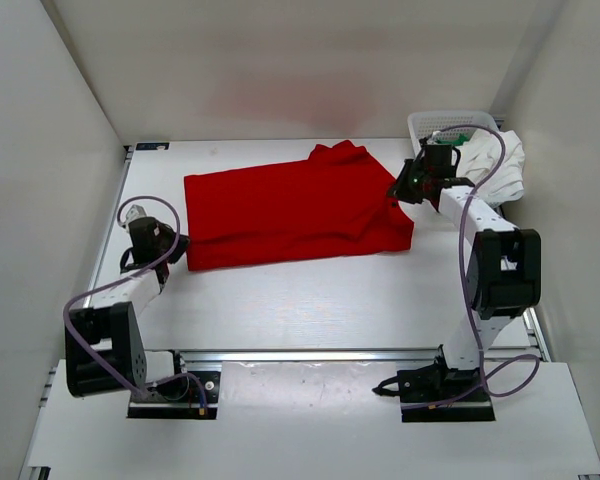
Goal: Fold and stack the t-shirts
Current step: Grap the side of the flattened tshirt closest away from the robot with both arms, then fold the flattened tshirt in 1/3 of the way
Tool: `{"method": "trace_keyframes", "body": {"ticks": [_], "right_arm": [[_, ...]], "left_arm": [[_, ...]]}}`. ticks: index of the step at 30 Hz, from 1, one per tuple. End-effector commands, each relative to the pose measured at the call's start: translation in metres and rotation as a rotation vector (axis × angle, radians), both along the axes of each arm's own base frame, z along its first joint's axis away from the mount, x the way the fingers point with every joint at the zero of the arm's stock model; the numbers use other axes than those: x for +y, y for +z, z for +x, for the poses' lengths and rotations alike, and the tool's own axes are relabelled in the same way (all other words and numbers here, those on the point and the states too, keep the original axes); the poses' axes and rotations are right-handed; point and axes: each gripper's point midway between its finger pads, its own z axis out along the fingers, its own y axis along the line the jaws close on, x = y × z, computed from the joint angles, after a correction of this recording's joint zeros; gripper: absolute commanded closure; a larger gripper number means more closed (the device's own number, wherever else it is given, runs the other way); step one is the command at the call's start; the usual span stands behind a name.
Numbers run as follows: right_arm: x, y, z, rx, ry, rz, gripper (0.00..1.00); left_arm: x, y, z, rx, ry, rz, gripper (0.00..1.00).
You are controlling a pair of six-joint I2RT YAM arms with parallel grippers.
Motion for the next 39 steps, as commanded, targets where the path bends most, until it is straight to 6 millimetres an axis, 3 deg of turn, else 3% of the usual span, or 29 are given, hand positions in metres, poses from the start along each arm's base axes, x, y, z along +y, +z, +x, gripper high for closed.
{"method": "trace_keyframes", "body": {"ticks": [1,8,12,15,18,21,22,25,26,28,29,30,32,33,34,36,39], "right_arm": [[0.002,0.012,0.025,-0.063,0.023,-0.007,0.99],[0.003,-0.015,0.042,-0.025,0.033,0.000,1.00],[0.008,-0.003,0.061,-0.049,0.035,0.009,1.00],[0.014,-0.004,0.071,-0.043,0.039,0.004,1.00],[0.014,-0.003,0.074,-0.041,0.025,0.012,0.98],[0.009,0.001,0.075,-0.050,0.001,0.037,0.89],[0.009,0.006,0.075,-0.064,0.001,0.040,0.75],[0.008,0.008,0.062,-0.052,-0.002,0.014,0.68],[0.005,0.022,0.058,-0.085,-0.009,0.010,0.67],[-0.002,0.009,0.031,-0.061,-0.048,0.012,0.67],[-0.007,0.028,0.026,-0.123,-0.063,0.023,0.67],[-0.009,0.005,0.006,-0.078,-0.071,0.022,0.69],[-0.017,-0.004,-0.024,-0.086,-0.101,0.036,0.79],[-0.020,0.002,-0.033,-0.105,-0.110,0.036,0.84],[-0.027,-0.011,-0.043,-0.079,-0.130,0.023,0.85],[-0.037,-0.029,-0.065,-0.040,-0.174,0.016,0.82],[-0.055,-0.046,-0.081,0.002,-0.231,0.003,0.72]], "left_arm": [[0.009,0.003,0.019,-0.015,0.014,0.006,1.00],[0.011,-0.029,0.019,0.081,0.021,-0.027,1.00],[0.023,-0.020,0.020,0.046,0.073,-0.045,0.90],[0.029,-0.008,0.021,0.019,0.080,-0.066,0.77],[0.034,0.000,0.013,0.006,0.091,-0.054,0.72],[0.029,0.003,-0.006,-0.008,0.089,-0.019,0.66],[0.029,0.003,-0.014,-0.018,0.101,-0.019,0.62],[0.012,-0.014,-0.038,-0.002,0.064,-0.046,0.61],[0.008,-0.022,-0.045,0.015,0.063,-0.050,0.61],[-0.002,-0.030,-0.053,0.018,0.036,-0.060,0.62],[-0.007,-0.036,-0.057,0.027,0.023,-0.066,0.62],[-0.009,-0.039,-0.059,0.033,0.017,-0.072,0.62],[-0.015,-0.047,-0.061,0.046,0.000,-0.097,0.62],[-0.015,-0.046,-0.060,0.042,-0.002,-0.104,0.61],[-0.019,-0.053,-0.062,0.062,-0.016,-0.105,0.62],[-0.022,-0.051,-0.057,0.058,-0.024,-0.117,0.60],[-0.019,-0.050,-0.053,0.049,0.004,-0.123,0.59]]}}
